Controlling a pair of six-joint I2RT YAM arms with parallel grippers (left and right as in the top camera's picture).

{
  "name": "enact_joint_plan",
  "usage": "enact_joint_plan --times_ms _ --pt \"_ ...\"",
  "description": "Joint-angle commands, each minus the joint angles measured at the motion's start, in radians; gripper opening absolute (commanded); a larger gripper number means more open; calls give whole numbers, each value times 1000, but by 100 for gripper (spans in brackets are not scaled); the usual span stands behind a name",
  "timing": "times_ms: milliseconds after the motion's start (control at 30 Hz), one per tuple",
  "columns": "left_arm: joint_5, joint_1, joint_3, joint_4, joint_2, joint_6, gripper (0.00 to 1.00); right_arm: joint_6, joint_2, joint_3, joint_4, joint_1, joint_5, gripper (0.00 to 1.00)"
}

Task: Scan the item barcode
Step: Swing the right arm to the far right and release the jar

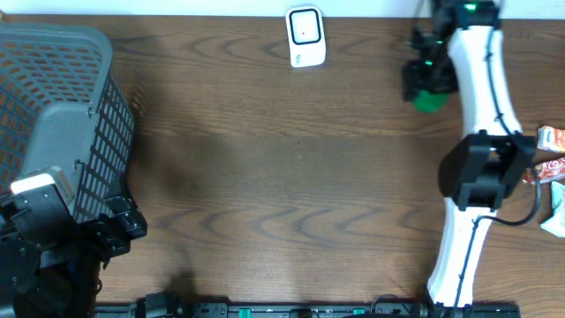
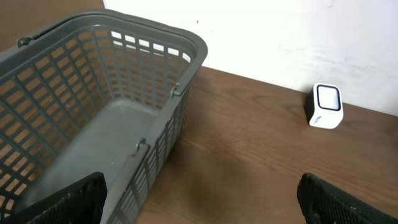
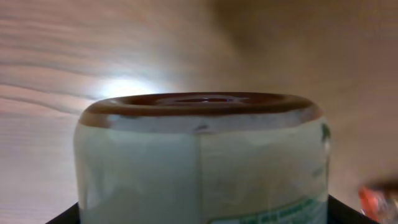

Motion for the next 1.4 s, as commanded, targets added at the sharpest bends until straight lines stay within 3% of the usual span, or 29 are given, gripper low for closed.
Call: enact_joint_plan --times_ms 0,267,500,767,1100,1200,1367 --pt "10 -3 -1 0 -2 -9 98 31 -8 -7 -45 -103 55 68" --pt "10 -3 -1 0 -2 -9 98 83 -8 -73 -66 -333 -6 70" --pt "10 -3 -1 0 -2 -9 98 83 -7 -233 19 -470 -51 78" --pt "10 -3 -1 0 -2 -9 98 145 -7 -331 89 -554 -53 62" --pt "10 -3 -1 0 -2 -9 98 161 -7 -331 112 -565 -47 60" --pt "10 -3 -1 0 -2 -9 98 161 -7 -324 98 -566 -50 67" --pt "10 -3 -1 0 -2 -9 98 161 -8 -251 43 -566 -135 99"
